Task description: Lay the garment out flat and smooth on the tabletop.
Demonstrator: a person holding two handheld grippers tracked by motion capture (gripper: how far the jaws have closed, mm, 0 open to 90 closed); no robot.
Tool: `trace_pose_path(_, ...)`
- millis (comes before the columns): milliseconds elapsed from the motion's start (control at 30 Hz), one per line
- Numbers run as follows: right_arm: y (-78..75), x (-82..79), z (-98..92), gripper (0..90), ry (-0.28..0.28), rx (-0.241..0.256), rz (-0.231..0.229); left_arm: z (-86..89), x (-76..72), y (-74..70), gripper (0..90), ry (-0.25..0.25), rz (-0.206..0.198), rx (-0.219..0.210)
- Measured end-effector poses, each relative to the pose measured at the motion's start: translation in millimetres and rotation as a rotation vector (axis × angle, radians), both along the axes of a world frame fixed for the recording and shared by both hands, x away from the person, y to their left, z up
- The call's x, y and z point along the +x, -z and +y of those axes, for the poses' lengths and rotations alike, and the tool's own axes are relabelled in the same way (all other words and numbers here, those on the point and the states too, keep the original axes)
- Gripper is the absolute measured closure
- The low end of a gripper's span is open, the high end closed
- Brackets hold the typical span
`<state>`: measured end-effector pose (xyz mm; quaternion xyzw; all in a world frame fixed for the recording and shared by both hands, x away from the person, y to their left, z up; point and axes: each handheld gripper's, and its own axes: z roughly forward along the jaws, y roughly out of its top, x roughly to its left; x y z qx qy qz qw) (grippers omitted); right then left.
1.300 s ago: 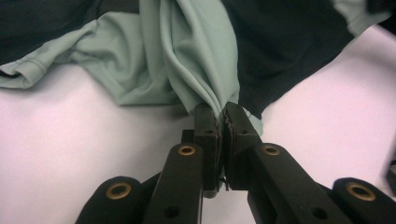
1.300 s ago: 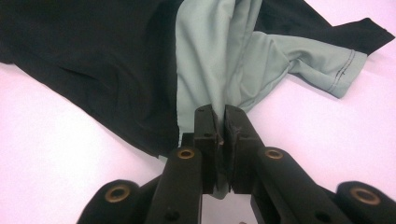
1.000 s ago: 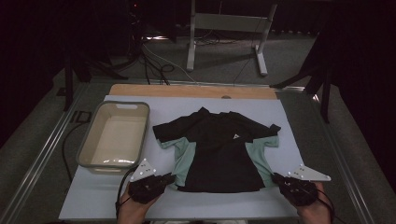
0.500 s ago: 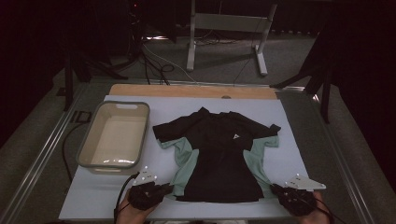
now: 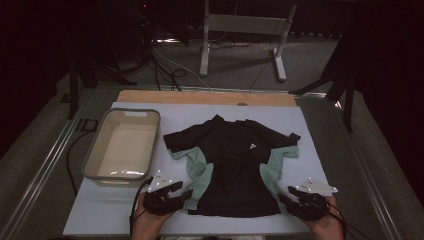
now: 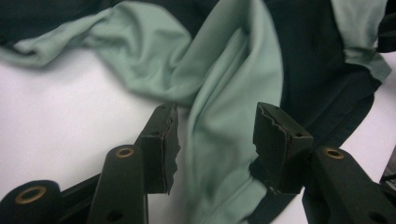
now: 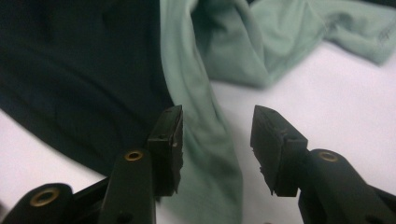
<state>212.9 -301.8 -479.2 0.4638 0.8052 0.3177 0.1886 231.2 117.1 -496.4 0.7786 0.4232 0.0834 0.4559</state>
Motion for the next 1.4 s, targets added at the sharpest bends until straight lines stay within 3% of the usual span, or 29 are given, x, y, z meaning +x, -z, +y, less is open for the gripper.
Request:
trace_pose_path(133,3.1,14.1,9.2,75.0,-0.027,0.008,0.020,-14.1,10.6,1.1,54.8,0.035,0.002,0.001)
trace_pose_path(200,7.7,21.5,11.1,83.4,-0.021,-0.007,0.036,-20.1,17.0,5.2,68.2,0.041,0.019,0.035)
trace_pose_path(300,15.1,31.1,9.4,86.1,-0.002,-0.028,0.049,-25.9,23.4,13.0,83.6,0.036,0.028,0.102)
trace_pose_path(367,19.0,34.6,6.7,86.5,0.012,-0.032,0.055,-26.9,25.4,16.3,89.0,0.027,0.032,0.135)
trace_pose_path(567,24.1,32.8,1.7,86.7,0.016,-0.059,0.066,-24.4,25.2,20.4,90.0,0.029,0.051,0.174)
trace_pose_path(800,24.2,22.3,0.0,86.8,0.000,-0.065,0.080,-18.2,17.4,19.9,90.0,0.054,0.063,0.187)
trace_pose_path(1133,23.3,-3.9,-1.7,86.8,-0.049,-0.058,0.105,-8.9,-4.3,16.9,90.0,0.094,0.072,0.218)
trace_pose_path(1400,21.9,-14.6,0.6,86.7,-0.080,-0.054,0.109,-2.9,-8.0,13.7,90.0,0.069,0.068,0.231)
